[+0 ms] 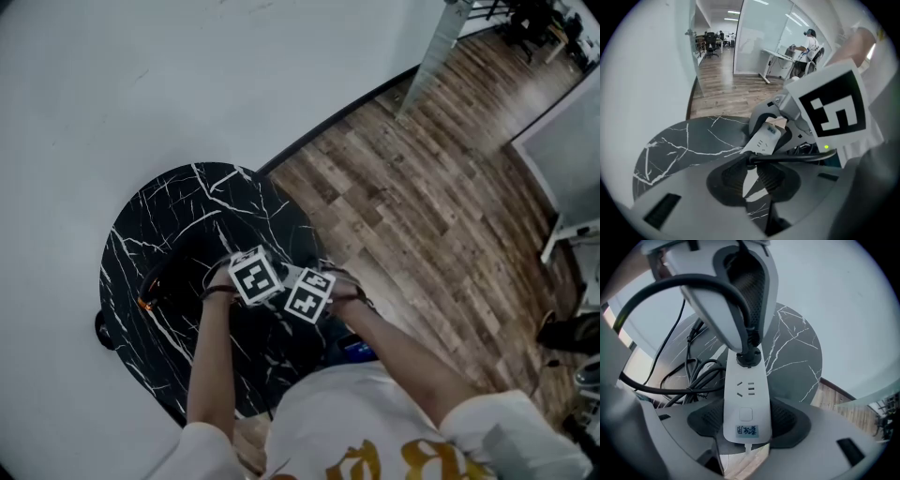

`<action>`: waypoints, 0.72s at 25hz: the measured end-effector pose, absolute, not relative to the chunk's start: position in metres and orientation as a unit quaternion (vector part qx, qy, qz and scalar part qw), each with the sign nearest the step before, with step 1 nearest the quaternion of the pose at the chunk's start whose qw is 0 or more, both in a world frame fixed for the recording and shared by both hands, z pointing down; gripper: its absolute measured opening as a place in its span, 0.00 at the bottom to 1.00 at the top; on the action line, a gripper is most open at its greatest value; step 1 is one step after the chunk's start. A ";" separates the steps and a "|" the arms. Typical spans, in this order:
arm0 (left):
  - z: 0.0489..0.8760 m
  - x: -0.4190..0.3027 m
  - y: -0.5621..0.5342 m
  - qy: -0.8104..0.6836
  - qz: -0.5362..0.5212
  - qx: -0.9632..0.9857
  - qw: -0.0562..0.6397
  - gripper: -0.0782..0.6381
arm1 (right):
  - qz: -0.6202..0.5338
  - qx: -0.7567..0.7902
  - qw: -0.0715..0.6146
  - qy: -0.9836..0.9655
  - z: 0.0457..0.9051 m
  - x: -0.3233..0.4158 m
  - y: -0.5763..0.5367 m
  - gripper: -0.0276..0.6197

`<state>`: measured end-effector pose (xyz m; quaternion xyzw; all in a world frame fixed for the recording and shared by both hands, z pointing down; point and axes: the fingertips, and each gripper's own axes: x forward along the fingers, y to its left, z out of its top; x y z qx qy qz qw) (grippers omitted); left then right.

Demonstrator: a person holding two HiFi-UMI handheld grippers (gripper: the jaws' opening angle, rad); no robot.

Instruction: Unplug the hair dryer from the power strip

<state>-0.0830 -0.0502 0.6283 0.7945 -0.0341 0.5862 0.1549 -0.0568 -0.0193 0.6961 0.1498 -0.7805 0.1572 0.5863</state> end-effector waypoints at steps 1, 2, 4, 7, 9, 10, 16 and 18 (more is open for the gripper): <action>0.629 -0.086 -0.048 -0.048 0.591 0.793 0.141 0.19 | 0.157 0.149 0.587 -0.780 0.696 -0.057 -0.019 0.46; 0.627 -0.090 -0.047 -0.056 0.593 0.792 0.136 0.19 | 0.157 0.148 0.587 -0.780 0.696 -0.057 -0.019 0.46; 0.619 -0.094 -0.053 -0.053 0.588 0.795 0.139 0.19 | 0.156 0.150 0.584 -0.782 0.696 -0.056 -0.020 0.46; 0.616 -0.093 -0.062 -0.042 0.578 0.801 0.149 0.19 | 0.158 0.155 0.583 -0.782 0.696 -0.054 -0.019 0.46; 0.618 -0.090 -0.058 -0.042 0.571 0.804 0.159 0.19 | 0.158 0.155 0.580 -0.784 0.696 -0.055 -0.018 0.46; 0.617 -0.088 -0.056 -0.045 0.568 0.806 0.160 0.19 | 0.157 0.155 0.578 -0.785 0.695 -0.056 -0.019 0.46; 0.607 -0.094 -0.048 -0.125 0.539 0.819 0.152 0.19 | 0.159 0.157 0.563 -0.796 0.695 -0.054 -0.017 0.46; 0.601 -0.103 -0.046 -0.174 0.526 0.821 0.140 0.19 | 0.160 0.157 0.561 -0.797 0.696 -0.055 -0.018 0.46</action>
